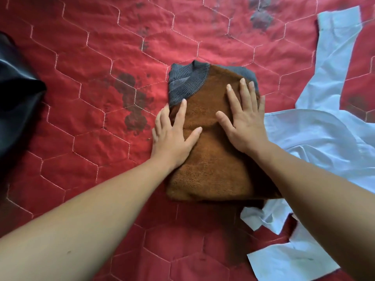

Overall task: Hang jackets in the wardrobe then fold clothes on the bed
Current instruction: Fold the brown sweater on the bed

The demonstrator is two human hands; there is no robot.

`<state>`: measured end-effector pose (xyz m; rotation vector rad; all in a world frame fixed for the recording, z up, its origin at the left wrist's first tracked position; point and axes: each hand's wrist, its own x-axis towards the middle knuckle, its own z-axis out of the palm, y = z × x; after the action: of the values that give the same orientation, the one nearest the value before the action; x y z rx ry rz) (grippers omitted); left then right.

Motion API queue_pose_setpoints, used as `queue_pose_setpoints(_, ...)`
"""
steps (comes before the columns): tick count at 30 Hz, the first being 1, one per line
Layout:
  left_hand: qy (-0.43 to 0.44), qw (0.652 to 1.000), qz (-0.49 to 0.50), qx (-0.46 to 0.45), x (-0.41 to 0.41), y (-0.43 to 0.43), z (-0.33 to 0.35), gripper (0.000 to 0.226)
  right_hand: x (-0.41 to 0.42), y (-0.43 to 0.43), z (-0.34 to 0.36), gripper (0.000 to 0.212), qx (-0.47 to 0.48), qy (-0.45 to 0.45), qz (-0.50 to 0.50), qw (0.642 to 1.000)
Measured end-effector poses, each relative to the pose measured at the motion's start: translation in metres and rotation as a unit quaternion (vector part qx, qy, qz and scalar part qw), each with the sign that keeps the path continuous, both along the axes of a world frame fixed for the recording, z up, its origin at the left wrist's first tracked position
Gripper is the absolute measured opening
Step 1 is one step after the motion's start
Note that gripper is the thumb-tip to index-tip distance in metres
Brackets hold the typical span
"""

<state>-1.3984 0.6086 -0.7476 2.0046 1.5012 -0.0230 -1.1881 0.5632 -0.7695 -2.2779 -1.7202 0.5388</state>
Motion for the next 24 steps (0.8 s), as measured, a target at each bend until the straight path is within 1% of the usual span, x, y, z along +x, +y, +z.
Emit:
queue_pose_setpoints(1, -0.021, 1.0, 0.007, -0.003, -0.002, -0.001, 0.001, 0.084, 0.001, -0.002, 0.003, 0.075, 0.023, 0.028, -0.034, 0.999)
queue_pose_setpoints(2, -0.053, 0.998, 0.029, -0.013, -0.005, -0.003, 0.003, 0.087, 0.0, -0.006, 0.007, 0.077, 0.044, 0.061, -0.094, 0.993)
queue_pose_setpoints(4, -0.138, 0.982, 0.112, -0.066, -0.008, -0.005, 0.013, 0.091, -0.007, -0.016, 0.018, 0.082, 0.056, 0.113, -0.255, 0.959)
queue_pose_setpoints(5, -0.177, 0.966, 0.157, -0.101, -0.009, -0.005, 0.017, 0.088, -0.011, -0.021, 0.023, 0.084, 0.034, 0.136, -0.319, 0.937)
queue_pose_setpoints(6, -0.206, 0.947, 0.202, -0.138, -0.01, -0.004, 0.022, 0.081, -0.014, -0.026, 0.027, 0.087, 0.004, 0.168, -0.361, 0.917)
queue_pose_setpoints(8, -0.242, 0.907, 0.27, -0.215, -0.013, 0.004, 0.026, 0.066, -0.016, -0.032, 0.034, 0.091, -0.039, 0.251, -0.402, 0.88)
queue_pose_setpoints(10, -0.265, 0.871, 0.295, -0.292, -0.013, 0.013, 0.028, 0.046, -0.006, -0.03, 0.037, 0.091, -0.09, 0.319, -0.43, 0.84)
queue_pose_setpoints(12, -0.282, 0.841, 0.296, -0.354, -0.012, 0.018, 0.033, 0.034, 0.006, -0.027, 0.042, 0.096, -0.163, 0.421, -0.423, 0.786)
queue_pose_setpoints(13, -0.289, 0.83, 0.296, -0.375, -0.011, 0.02, 0.036, 0.029, 0.01, -0.027, 0.046, 0.095, -0.197, 0.468, -0.41, 0.757)
queue_pose_setpoints(14, -0.297, 0.822, 0.293, -0.387, -0.012, 0.02, 0.04, 0.025, 0.011, -0.026, 0.053, 0.084, -0.223, 0.505, -0.393, 0.735)
queue_pose_setpoints(15, -0.308, 0.816, 0.29, -0.393, -0.014, 0.02, 0.045, 0.022, 0.01, -0.026, 0.063, 0.069, -0.236, 0.538, -0.375, 0.717)
queue_pose_setpoints(16, -0.322, 0.809, 0.289, -0.399, -0.019, 0.02, 0.052, 0.022, 0.008, -0.027, 0.074, 0.056, -0.237, 0.564, -0.363, 0.703)
queue_pose_setpoints(18, -0.347, 0.791, 0.286, -0.415, -0.03, 0.021, 0.068, 0.03, 0.002, -0.03, 0.101, 0.039, -0.222, 0.601, -0.352, 0.682)
queue_pose_setpoints(21, -0.363, 0.784, 0.248, -0.437, -0.05, 0.024, 0.11, 0.06, -0.007, -0.037, 0.152, 0.024, -0.203, 0.652, -0.326, 0.653)
queue_pose_setpoints(22, -0.365, 0.784, 0.234, -0.444, -0.056, 0.026, 0.129, 0.065, -0.01, -0.038, 0.172, 0.024, -0.198, 0.664, -0.316, 0.648)
queue_pose_setpoints(24, -0.364, 0.788, 0.201, -0.454, -0.067, 0.029, 0.174, 0.067, -0.02, -0.042, 0.217, 0.027, -0.19, 0.688, -0.292, 0.637)
